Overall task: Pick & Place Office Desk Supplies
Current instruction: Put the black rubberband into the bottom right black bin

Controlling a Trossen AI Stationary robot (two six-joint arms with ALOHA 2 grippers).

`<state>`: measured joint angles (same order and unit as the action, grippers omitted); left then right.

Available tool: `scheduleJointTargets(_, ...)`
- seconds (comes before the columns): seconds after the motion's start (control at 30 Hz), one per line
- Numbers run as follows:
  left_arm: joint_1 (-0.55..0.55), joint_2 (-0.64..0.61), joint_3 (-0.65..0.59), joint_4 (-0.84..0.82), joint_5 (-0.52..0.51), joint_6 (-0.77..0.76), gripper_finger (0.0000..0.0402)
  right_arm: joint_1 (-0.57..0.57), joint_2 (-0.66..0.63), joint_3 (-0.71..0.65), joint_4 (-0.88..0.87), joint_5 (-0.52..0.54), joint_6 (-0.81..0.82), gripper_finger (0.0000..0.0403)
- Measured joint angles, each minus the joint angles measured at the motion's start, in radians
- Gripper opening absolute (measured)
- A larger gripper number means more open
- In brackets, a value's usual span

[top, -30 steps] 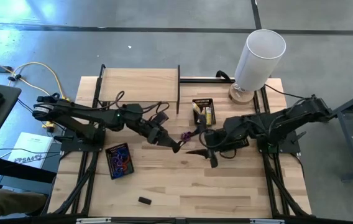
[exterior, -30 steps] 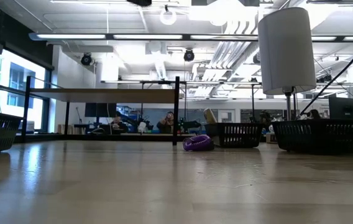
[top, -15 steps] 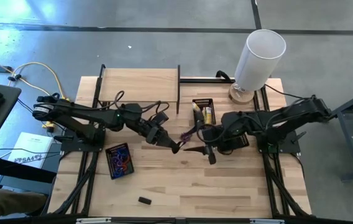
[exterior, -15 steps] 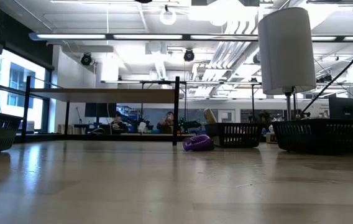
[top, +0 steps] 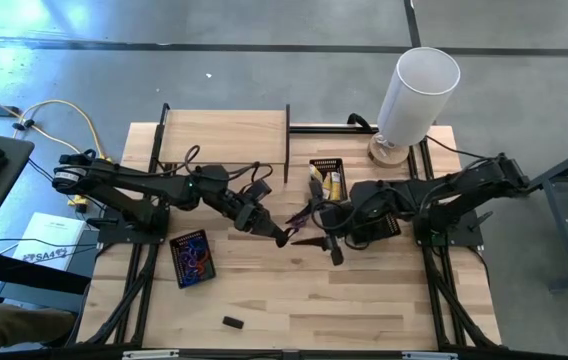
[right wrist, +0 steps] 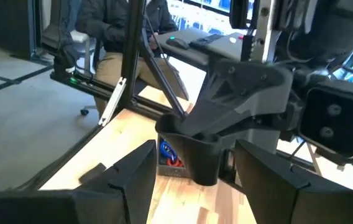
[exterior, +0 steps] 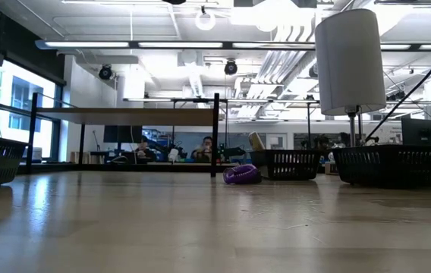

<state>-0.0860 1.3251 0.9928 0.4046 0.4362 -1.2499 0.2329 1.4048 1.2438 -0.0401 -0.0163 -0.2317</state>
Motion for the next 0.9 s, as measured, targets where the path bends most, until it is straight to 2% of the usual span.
scheduleJointTargets(0.23,0.000,0.000,0.000,0.000,-0.001,0.000,0.0001,0.000,0.001,0.000,-0.004,0.006,0.000,0.0178)
scheduleJointTargets(0.73,0.003,0.000,0.000,-0.001,-0.001,0.015,0.0001,0.000,0.001,0.000,-0.008,-0.002,0.001,0.0017)
scheduleJointTargets(0.9,0.003,0.000,0.000,-0.002,-0.011,0.031,0.0001,0.000,0.000,0.000,-0.009,-0.006,0.000,0.0006)
